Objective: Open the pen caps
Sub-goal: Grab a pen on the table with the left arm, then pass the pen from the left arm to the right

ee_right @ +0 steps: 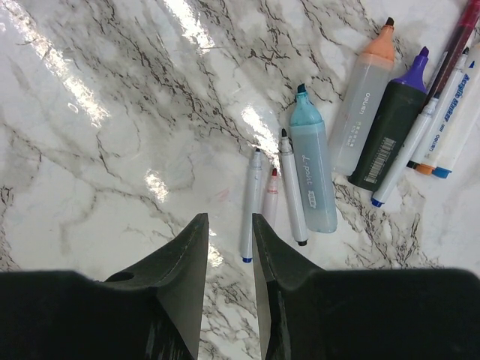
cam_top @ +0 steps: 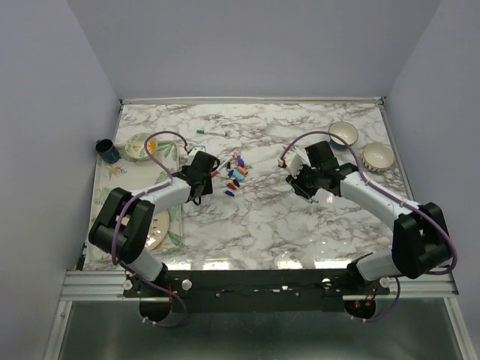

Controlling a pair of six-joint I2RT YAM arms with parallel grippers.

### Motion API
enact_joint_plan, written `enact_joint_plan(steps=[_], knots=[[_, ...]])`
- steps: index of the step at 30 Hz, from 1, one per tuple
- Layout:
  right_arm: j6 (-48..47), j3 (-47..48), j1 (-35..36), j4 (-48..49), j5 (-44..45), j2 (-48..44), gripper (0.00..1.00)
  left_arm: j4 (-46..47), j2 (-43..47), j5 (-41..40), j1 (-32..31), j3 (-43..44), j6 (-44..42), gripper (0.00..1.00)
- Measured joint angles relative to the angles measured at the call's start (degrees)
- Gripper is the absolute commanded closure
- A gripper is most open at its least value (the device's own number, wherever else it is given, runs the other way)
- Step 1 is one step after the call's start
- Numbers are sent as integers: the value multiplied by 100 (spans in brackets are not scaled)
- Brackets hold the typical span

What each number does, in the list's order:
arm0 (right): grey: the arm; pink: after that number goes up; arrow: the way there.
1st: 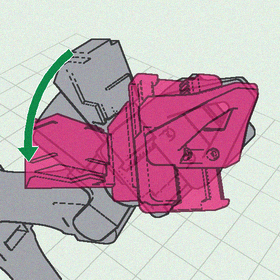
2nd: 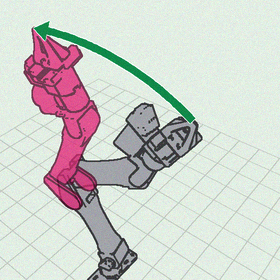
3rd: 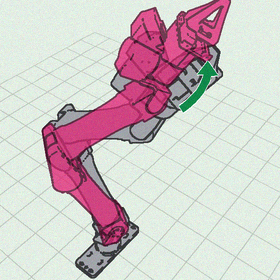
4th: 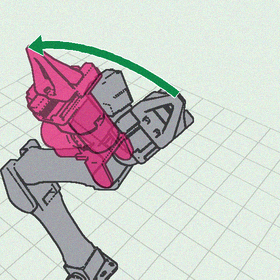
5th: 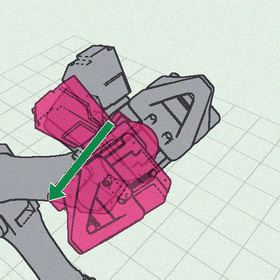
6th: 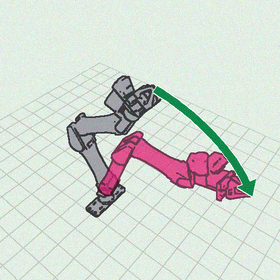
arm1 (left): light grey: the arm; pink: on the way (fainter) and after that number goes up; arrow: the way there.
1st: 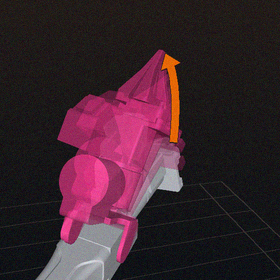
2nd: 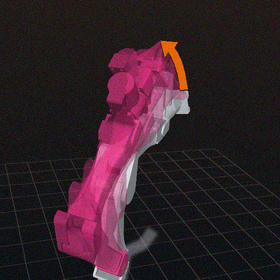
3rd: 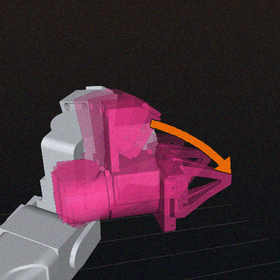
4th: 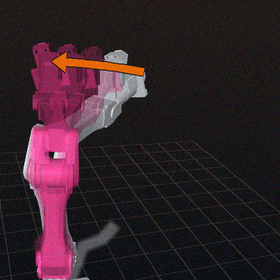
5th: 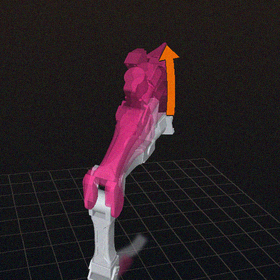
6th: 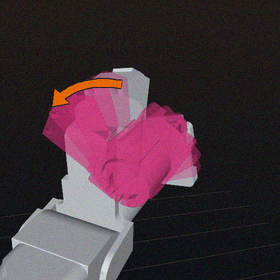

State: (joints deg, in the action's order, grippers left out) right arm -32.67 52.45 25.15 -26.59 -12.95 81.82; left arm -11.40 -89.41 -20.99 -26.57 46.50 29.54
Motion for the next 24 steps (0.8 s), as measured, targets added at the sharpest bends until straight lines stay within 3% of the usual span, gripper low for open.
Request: enact_joint_plan(steps=[8,16,20,24], knots=[[-2,0,0,-4,-15,0,64,-199,-356,0,48,247,-133,64],[-37,0,0,-4,-44,0,64,-203,-382,76,57,267,-103,75],[-39,0,0,-4,-46,-9,64,-142,-284,186,63,151,-9,90],[-42,0,0,-7,-52,-20,64,-162,-39,280,70,-74,50,97]])
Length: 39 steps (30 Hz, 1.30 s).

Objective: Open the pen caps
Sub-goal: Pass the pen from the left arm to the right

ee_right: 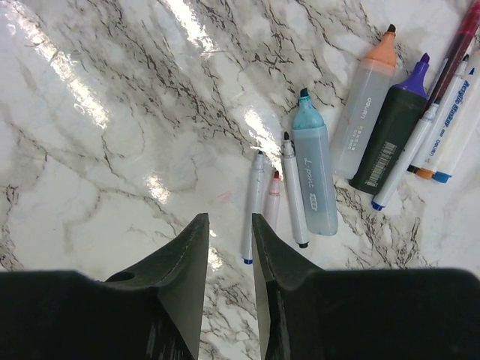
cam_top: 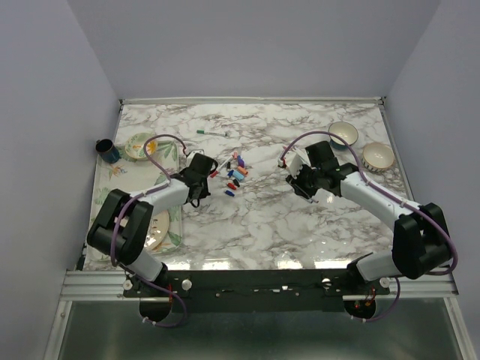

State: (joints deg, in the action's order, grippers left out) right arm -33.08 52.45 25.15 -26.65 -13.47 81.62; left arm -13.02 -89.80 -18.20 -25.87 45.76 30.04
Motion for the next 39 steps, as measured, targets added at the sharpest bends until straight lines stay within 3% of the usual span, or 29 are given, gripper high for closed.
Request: enact_joint_plan(steps=[5,11,18,24,28,39], knots=[[-63,0,-9,-11,-192,-129,64,11,595,293,-7,-420,85,100],[-258,-2,-9,-39,-627,-538,64,129,1941,866,-103,-837,286,100],[-704,-280,-9,-33,-1453,-1322,62,750,2634,2122,-243,-1143,619,100],[-1375,-586,-9,-39,-2199,-1720,61,1523,2450,3436,-553,-1545,968,100],[-2396,-949,-11,-269,-2879,-1818,57,2245,1976,4140,-1027,-1628,1176,100],[-4365,-1552,-9,-772,-3473,-2052,47,3080,673,4852,-2037,-1379,1316,100]])
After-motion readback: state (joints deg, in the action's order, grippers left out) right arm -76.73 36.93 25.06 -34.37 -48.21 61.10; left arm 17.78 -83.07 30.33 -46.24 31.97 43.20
